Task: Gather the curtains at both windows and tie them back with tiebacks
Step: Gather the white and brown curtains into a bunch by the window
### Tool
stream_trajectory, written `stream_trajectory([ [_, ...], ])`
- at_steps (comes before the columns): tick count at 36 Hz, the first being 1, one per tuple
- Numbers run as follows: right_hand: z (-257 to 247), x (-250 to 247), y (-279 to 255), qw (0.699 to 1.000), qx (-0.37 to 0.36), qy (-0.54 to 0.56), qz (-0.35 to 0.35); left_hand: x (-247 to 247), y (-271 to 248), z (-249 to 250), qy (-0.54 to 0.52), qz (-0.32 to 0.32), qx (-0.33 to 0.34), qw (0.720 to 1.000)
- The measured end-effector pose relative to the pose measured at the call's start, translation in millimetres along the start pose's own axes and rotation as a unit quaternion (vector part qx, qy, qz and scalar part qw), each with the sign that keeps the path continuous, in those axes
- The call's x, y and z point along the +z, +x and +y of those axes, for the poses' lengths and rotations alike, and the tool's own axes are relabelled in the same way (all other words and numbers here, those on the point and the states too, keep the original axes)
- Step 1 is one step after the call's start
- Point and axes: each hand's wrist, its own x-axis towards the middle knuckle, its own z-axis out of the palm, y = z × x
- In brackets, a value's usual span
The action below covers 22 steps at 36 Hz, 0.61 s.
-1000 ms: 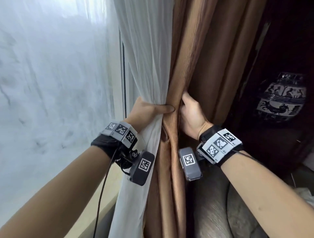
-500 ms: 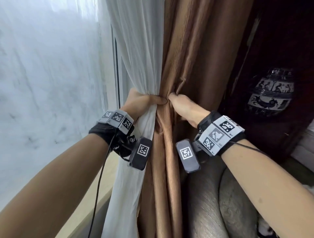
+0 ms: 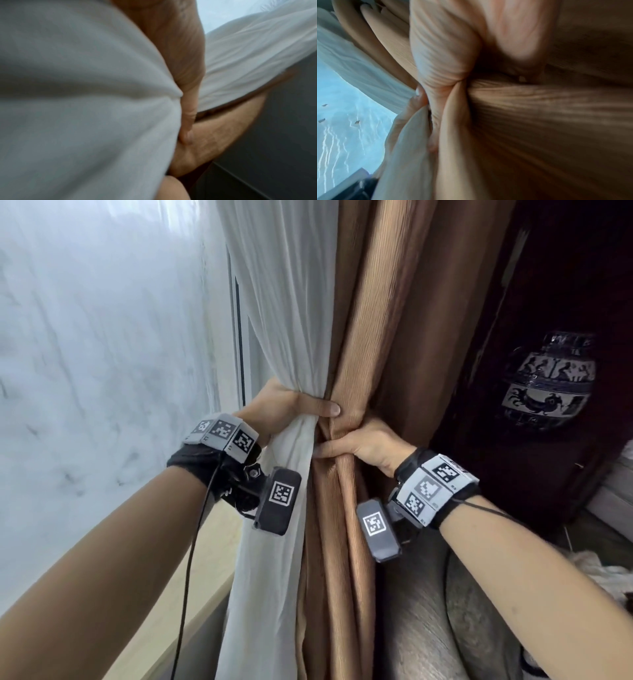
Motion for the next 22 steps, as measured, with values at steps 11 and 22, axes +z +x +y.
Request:
stream_trajectory([
  [11, 15.4, -9.5, 9.4, 0.995, 0.069, 0.062, 0.048, -23.8, -15.5, -27.6, 0.107, -0.065, -0.079, 0.989],
  [22, 11.3, -23.4, 5.8, 0.996, 0.054, 0.061, -0.024, -27.4, 0.6, -24.6, 0.198, -0.077, -0.014, 0.977],
])
